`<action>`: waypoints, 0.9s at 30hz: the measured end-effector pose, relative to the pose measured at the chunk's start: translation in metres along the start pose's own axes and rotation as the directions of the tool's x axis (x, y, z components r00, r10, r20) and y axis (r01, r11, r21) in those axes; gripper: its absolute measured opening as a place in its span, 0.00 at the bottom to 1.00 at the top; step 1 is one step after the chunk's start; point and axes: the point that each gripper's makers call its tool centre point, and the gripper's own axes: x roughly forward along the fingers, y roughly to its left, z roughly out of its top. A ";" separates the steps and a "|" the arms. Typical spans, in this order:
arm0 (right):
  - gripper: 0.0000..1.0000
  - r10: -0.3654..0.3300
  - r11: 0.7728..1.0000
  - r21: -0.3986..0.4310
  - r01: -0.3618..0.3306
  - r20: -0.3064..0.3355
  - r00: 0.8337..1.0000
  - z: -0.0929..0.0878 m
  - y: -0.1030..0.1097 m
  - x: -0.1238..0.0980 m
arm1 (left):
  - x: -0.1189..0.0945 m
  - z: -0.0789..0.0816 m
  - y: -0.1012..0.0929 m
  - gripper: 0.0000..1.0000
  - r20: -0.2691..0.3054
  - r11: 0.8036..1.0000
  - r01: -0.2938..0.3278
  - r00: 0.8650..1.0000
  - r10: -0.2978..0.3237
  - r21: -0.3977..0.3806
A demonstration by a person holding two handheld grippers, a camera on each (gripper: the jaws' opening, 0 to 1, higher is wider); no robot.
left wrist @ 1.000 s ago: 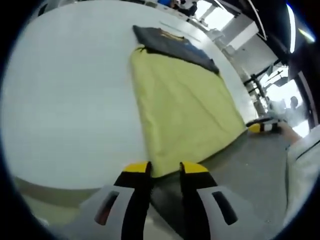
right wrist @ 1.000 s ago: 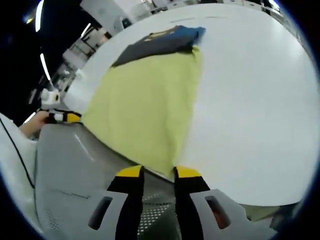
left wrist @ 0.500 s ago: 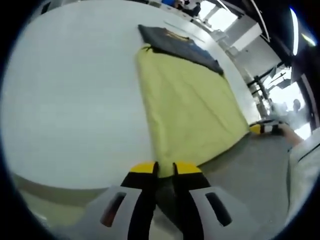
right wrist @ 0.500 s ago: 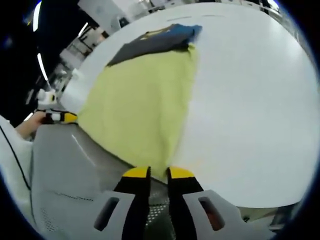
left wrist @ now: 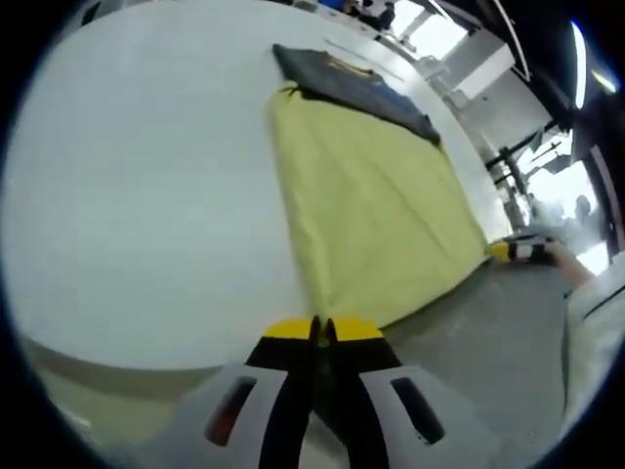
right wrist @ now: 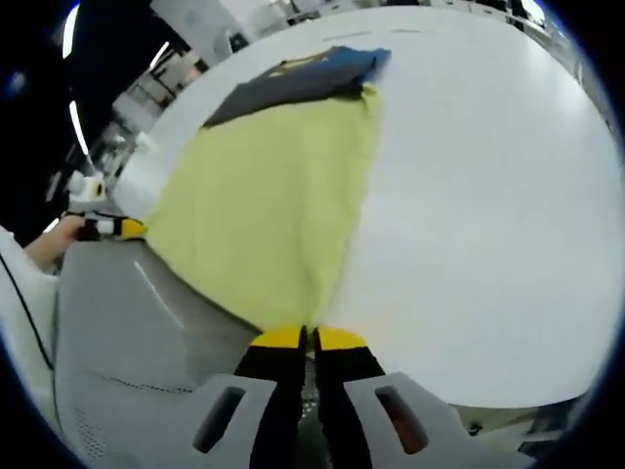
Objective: Fold the garment on the visible template until the final outline fits inside the template.
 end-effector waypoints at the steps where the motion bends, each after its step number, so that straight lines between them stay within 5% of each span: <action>1: 0.04 0.002 1.000 -0.002 -0.002 0.000 1.000 0.000 0.000 0.000 | 0.000 0.000 0.000 0.01 -0.001 1.000 0.000 1.000 0.000 -0.002; 27: 0.03 0.028 0.998 -0.049 -0.026 0.042 0.999 0.006 0.009 -0.020 | -0.009 0.002 -0.004 0.00 0.019 0.998 0.003 1.000 -0.002 -0.059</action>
